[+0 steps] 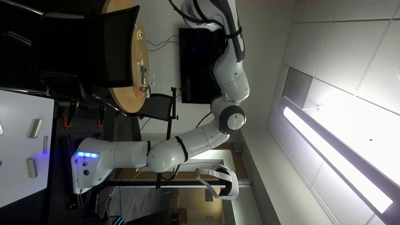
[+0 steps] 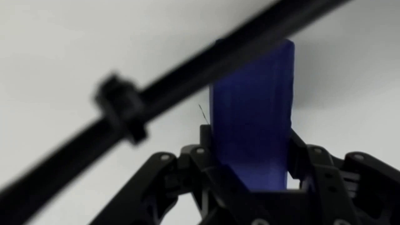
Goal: Pick up the purple duster on the table and use it to wipe the whiteboard
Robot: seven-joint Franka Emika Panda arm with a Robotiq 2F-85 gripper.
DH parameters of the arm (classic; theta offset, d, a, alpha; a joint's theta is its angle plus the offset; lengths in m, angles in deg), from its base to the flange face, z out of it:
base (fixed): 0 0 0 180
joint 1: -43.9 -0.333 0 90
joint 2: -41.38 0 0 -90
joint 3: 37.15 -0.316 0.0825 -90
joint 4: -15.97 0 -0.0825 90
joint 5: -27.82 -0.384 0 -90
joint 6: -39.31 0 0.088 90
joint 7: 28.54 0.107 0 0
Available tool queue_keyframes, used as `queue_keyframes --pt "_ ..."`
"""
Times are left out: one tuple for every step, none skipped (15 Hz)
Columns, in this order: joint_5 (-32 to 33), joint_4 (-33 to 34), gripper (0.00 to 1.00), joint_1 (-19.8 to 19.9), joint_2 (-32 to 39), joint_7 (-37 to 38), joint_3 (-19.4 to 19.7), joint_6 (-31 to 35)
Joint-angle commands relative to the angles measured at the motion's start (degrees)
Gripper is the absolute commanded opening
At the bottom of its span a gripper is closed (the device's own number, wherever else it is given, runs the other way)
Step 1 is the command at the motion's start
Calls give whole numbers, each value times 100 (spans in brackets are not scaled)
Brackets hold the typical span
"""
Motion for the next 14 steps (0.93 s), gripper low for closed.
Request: queue_keyframes --pt "756 375 30 -898 330 1514 933 240" --pt "1146 463 30 -1070 428 2033 1138 260" --pt "675 651 30 -1485 499 1783 1501 246" --pt "769 719 30 -1678 565 2026 1702 320" --pt "759 800 30 -1900 615 2094 1925 345" --pt "752 816 30 -2082 624 2155 2106 380" --pt "761 822 30 -2173 622 2177 2188 420" --pt "781 837 30 -2272 627 2199 2293 421" --pt "804 820 30 -2304 615 2165 2310 435" --pt "806 819 30 -2357 595 2155 2350 444" --pt "820 804 30 -2355 580 2132 2318 474" --pt "1925 606 30 -2189 522 3150 2269 545" --pt "2204 536 30 -2157 464 3276 2228 542" --pt "2578 434 30 -2119 401 3537 2179 525"
